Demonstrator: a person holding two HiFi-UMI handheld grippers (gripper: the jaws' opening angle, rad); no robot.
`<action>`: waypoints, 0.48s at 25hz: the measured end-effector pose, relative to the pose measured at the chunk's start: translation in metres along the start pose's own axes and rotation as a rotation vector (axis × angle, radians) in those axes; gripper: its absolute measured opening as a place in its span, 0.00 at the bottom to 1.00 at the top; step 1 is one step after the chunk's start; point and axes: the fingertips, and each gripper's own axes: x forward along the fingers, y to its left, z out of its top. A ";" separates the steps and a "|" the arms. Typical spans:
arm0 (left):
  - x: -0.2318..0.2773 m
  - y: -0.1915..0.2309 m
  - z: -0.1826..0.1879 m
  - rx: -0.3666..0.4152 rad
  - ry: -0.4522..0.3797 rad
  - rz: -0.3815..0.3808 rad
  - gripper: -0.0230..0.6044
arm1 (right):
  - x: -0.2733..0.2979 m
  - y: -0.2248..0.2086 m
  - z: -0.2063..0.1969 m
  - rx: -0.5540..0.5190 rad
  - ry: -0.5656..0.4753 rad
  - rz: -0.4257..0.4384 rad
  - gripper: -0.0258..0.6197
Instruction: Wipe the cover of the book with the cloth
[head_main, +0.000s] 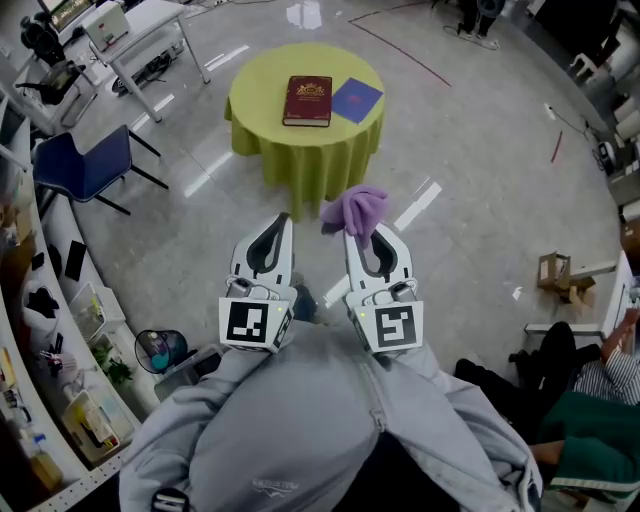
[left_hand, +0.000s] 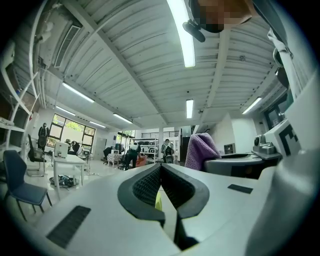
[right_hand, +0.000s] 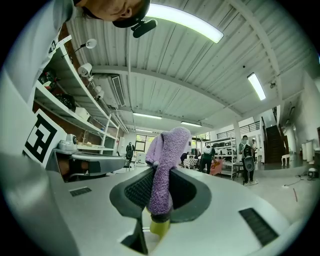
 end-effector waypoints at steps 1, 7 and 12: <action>0.002 0.003 -0.002 -0.002 0.002 0.004 0.07 | 0.003 0.000 -0.002 -0.001 0.004 0.000 0.17; 0.031 0.030 -0.016 -0.016 0.009 0.006 0.07 | 0.040 -0.008 -0.017 -0.003 0.018 0.001 0.17; 0.079 0.066 -0.019 -0.016 0.010 -0.006 0.07 | 0.099 -0.019 -0.023 -0.009 0.017 0.008 0.17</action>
